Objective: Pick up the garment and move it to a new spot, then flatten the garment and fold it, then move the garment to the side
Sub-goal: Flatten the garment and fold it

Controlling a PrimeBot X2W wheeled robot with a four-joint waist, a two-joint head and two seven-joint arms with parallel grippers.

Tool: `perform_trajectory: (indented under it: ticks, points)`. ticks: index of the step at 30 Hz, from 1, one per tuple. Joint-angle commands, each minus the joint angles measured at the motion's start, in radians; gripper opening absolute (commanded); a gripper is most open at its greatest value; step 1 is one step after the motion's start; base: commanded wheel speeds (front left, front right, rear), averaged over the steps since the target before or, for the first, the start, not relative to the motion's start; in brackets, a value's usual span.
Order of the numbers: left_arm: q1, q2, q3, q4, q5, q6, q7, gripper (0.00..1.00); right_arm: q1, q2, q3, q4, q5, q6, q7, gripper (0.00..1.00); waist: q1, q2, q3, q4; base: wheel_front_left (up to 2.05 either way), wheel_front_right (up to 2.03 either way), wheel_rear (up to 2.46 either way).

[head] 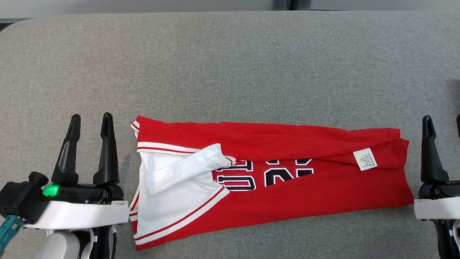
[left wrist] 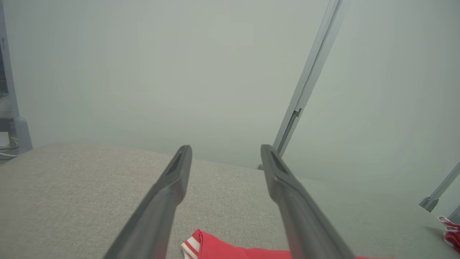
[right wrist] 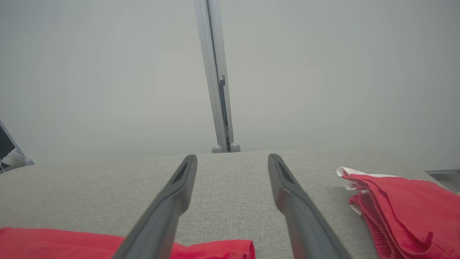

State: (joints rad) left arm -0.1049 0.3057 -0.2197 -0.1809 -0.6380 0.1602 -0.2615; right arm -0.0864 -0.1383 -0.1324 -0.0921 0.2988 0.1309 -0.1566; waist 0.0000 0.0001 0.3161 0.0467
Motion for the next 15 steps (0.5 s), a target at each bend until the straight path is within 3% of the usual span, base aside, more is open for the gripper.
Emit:
perform_trajectory:
  ticks: [1,15]
  points:
    - [0.011,-0.003,0.019,0.006,0.023,-0.012,-0.003,1.00,0.005,0.000,-0.004,-0.007,-0.014,0.000,0.007,1.00,0.0000,-0.0001,-0.009,0.002,0.00,0.00,0.00]
    - [0.066,-0.065,0.082,0.115,0.145,-0.116,-0.003,1.00,0.047,0.010,0.008,0.024,-0.054,0.000,0.040,1.00,0.0000,-0.0001,-0.030,0.015,0.00,0.00,0.00]
